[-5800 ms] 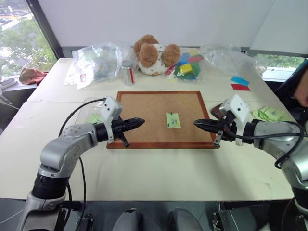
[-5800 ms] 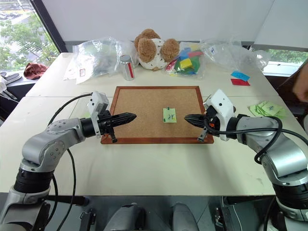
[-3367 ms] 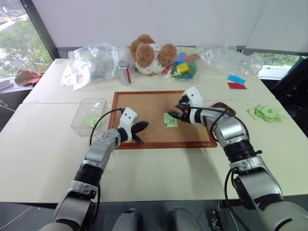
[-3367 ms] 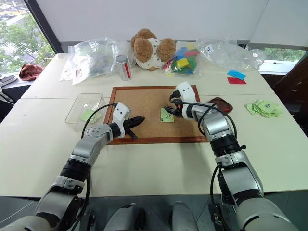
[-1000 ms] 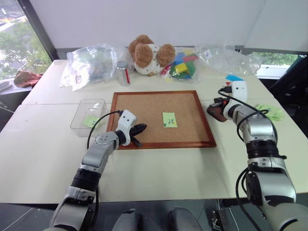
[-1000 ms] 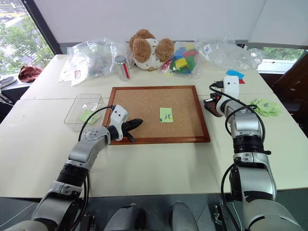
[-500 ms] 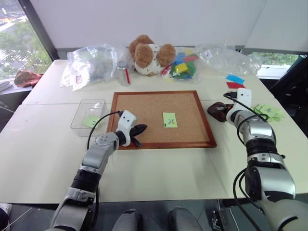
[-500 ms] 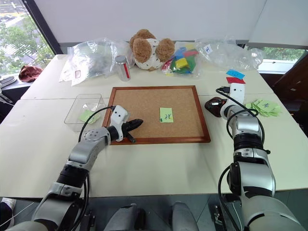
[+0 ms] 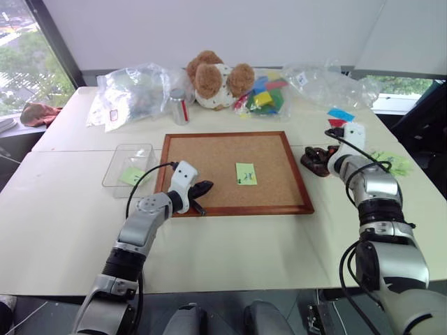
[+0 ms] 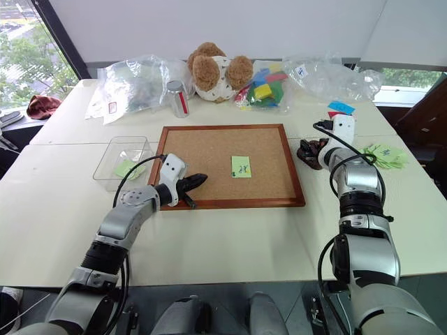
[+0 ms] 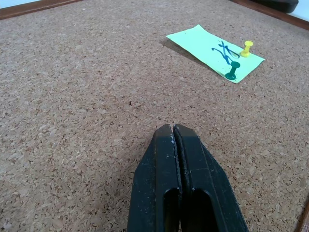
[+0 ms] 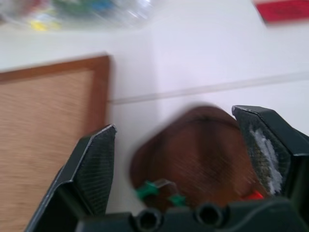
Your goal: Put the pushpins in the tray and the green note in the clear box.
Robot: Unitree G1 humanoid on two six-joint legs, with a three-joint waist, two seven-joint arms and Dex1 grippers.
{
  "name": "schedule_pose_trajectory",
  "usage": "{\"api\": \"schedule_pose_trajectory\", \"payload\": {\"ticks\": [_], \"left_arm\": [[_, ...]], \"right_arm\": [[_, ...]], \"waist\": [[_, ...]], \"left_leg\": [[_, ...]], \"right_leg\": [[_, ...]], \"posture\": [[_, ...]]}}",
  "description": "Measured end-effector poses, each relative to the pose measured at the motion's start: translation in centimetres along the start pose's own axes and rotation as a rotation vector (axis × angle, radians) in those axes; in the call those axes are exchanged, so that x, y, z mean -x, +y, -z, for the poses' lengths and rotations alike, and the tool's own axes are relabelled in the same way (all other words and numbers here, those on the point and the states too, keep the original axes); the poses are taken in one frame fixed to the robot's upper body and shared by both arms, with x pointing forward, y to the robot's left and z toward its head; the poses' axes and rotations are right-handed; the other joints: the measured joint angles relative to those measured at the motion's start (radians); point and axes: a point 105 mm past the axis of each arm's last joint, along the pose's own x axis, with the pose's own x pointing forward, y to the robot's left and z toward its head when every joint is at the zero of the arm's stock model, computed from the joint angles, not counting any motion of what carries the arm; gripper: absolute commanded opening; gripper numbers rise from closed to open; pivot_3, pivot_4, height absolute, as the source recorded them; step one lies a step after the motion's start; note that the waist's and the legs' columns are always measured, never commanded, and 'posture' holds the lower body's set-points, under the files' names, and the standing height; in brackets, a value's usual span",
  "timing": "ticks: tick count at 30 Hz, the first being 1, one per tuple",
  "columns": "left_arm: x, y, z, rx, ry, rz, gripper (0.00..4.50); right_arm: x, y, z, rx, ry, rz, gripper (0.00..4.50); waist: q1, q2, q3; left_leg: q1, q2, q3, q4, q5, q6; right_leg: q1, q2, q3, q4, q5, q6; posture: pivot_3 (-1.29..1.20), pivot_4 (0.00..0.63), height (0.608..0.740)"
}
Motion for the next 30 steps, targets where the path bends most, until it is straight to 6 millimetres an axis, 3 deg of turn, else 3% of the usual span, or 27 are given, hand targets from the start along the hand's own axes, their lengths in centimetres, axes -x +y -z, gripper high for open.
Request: {"api": "schedule_pose_trajectory", "payload": {"ticks": [3, 8, 18, 25, 30], "left_arm": [[0.0, 0.0, 0.0, 0.001, 0.000, 0.002, 0.00], [-0.1, 0.0, -0.1, 0.001, -0.001, 0.002, 0.00], [-0.1, -0.2, 0.0, 0.004, -0.002, 0.003, 0.00], [0.0, -0.1, 0.1, 0.002, -0.001, 0.001, 0.00], [0.1, -0.2, 0.0, 0.000, -0.002, 0.002, 0.00]], "right_arm": [[0.9, 3.3, -1.0, 0.063, -0.028, -0.149, 4.15], [2.3, 8.6, 1.0, 0.121, 0.021, -0.339, 1.85], [3.7, 13.1, 2.8, 0.168, 0.054, -0.477, 1.85], [3.7, 14.6, 4.3, 0.180, 0.080, -0.513, 1.85], [3.2, 14.1, 5.1, 0.184, 0.095, -0.494, 1.85]], "waist": [[0.002, 0.000, 0.000], [0.003, 0.000, 0.000], [0.003, 0.000, 0.000], [0.002, 0.000, 0.000], [0.003, 0.000, 0.000]], "left_leg": [[0.000, 0.000, 0.000, 0.000, 0.000, 0.000], [0.000, 0.000, 0.000, 0.000, 0.000, 0.000], [0.000, 0.000, 0.000, 0.000, 0.000, 0.000], [0.000, 0.000, 0.000, 0.000, 0.000, 0.000], [0.000, 0.000, 0.000, 0.000, 0.000, 0.000]], "right_leg": [[0.000, 0.000, 0.000, 0.000, 0.000, 0.000], [0.000, 0.000, 0.000, 0.000, 0.000, 0.000], [0.000, 0.000, 0.000, 0.000, 0.000, 0.000], [0.000, 0.000, 0.000, -0.001, 0.000, 0.000], [0.000, 0.000, 0.000, -0.001, 0.000, 0.000]], "posture": [[0.00, 0.150, 0.740], [0.00, 0.150, 0.740], [0.00, 0.150, 0.740], [0.00, 0.150, 0.740], [0.00, 0.150, 0.740]]}}
